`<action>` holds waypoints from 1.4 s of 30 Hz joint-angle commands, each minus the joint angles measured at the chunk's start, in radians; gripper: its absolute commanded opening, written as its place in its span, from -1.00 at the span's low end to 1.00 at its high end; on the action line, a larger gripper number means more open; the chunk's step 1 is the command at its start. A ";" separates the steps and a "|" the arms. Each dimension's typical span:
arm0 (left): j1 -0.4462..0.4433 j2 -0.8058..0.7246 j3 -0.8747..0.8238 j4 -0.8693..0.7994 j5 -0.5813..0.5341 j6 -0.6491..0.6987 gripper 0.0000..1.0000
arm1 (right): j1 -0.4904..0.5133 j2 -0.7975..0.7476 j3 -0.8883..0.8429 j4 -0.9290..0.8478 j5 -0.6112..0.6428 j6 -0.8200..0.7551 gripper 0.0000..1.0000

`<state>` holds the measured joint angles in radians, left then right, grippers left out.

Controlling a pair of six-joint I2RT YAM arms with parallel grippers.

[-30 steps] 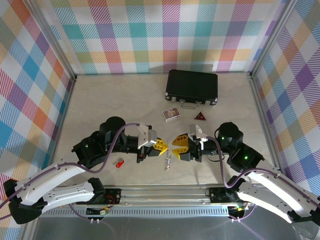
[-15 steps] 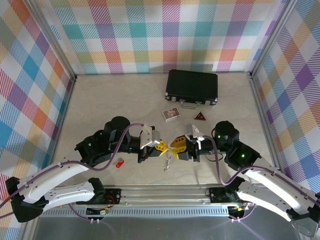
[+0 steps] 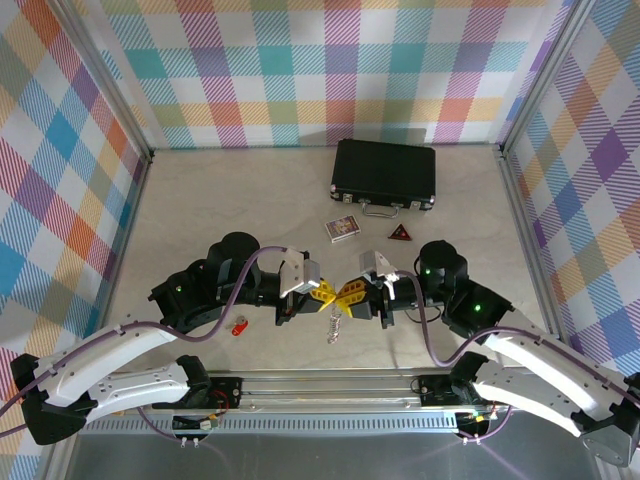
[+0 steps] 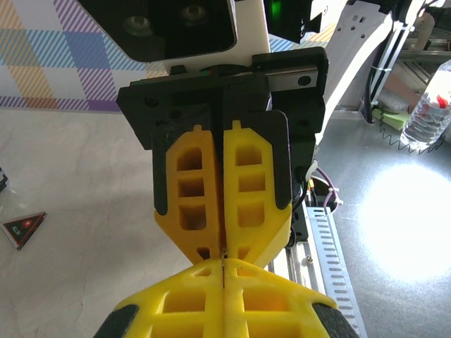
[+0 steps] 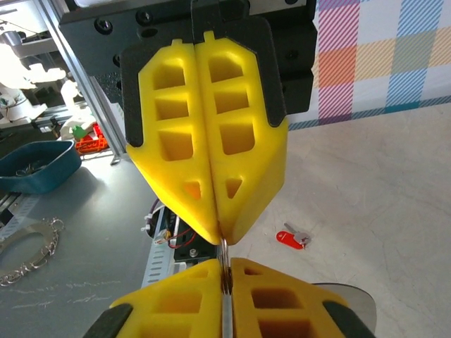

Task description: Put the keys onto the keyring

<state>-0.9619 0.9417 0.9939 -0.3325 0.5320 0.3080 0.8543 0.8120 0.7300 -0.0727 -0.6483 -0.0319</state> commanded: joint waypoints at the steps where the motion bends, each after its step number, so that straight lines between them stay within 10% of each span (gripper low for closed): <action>1: -0.018 -0.006 0.036 0.008 0.005 0.019 -1.00 | 0.012 0.009 0.040 0.004 -0.017 -0.002 -0.90; 9: -0.021 -0.013 0.030 0.012 0.001 0.020 -1.00 | 0.019 0.015 0.038 0.014 -0.005 -0.005 -1.00; 16: -0.022 -0.129 -0.093 0.224 -0.033 -0.089 -0.15 | 0.019 -0.041 -0.025 0.118 0.050 0.026 -1.00; 42: -0.021 -0.127 -0.182 0.430 0.038 -0.228 -0.39 | 0.019 -0.071 -0.133 0.507 -0.048 0.112 -1.00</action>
<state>-0.9733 0.8116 0.8185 0.0593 0.5415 0.0929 0.8654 0.7452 0.5961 0.3676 -0.6743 0.0746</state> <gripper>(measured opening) 0.308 0.042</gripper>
